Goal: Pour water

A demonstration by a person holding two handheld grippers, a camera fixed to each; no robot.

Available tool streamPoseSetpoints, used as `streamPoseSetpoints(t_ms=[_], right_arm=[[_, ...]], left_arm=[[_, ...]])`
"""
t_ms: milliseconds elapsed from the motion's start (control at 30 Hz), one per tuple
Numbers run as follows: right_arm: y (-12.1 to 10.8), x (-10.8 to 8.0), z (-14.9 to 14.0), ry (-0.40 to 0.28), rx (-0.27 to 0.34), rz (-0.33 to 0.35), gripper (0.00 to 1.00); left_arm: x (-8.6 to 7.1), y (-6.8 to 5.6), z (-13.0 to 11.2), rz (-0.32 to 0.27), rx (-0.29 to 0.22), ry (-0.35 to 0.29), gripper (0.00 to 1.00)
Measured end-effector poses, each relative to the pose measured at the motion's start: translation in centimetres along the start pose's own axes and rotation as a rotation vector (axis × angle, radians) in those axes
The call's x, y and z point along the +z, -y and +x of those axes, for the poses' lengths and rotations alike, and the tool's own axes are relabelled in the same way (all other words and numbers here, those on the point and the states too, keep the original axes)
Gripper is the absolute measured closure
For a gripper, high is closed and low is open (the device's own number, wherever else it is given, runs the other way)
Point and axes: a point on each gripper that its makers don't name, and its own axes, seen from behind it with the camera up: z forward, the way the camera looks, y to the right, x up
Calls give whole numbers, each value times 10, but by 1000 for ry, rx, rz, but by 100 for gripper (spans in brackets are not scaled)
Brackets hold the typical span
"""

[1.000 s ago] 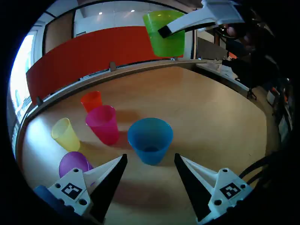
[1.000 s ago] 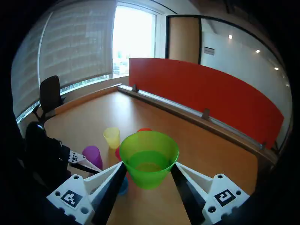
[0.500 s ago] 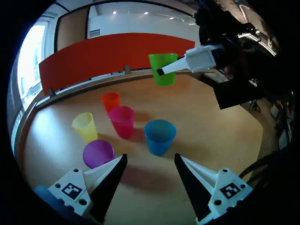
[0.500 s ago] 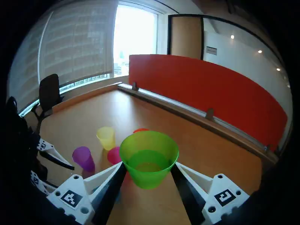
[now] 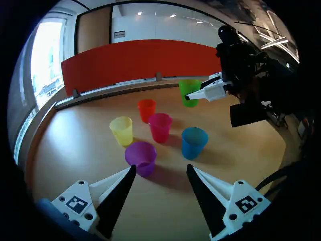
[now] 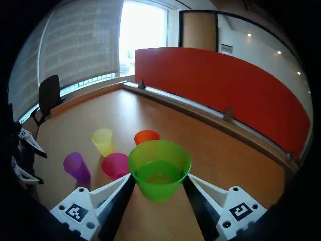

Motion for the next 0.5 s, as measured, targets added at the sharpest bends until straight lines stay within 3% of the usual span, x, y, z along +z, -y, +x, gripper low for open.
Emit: streamPoseSetpoints(t_ms=[500], right_arm=[[-9, 49, -31, 62, 14, -12, 16]], left_arm=[[-29, 47, 0, 96, -32, -1, 7]])
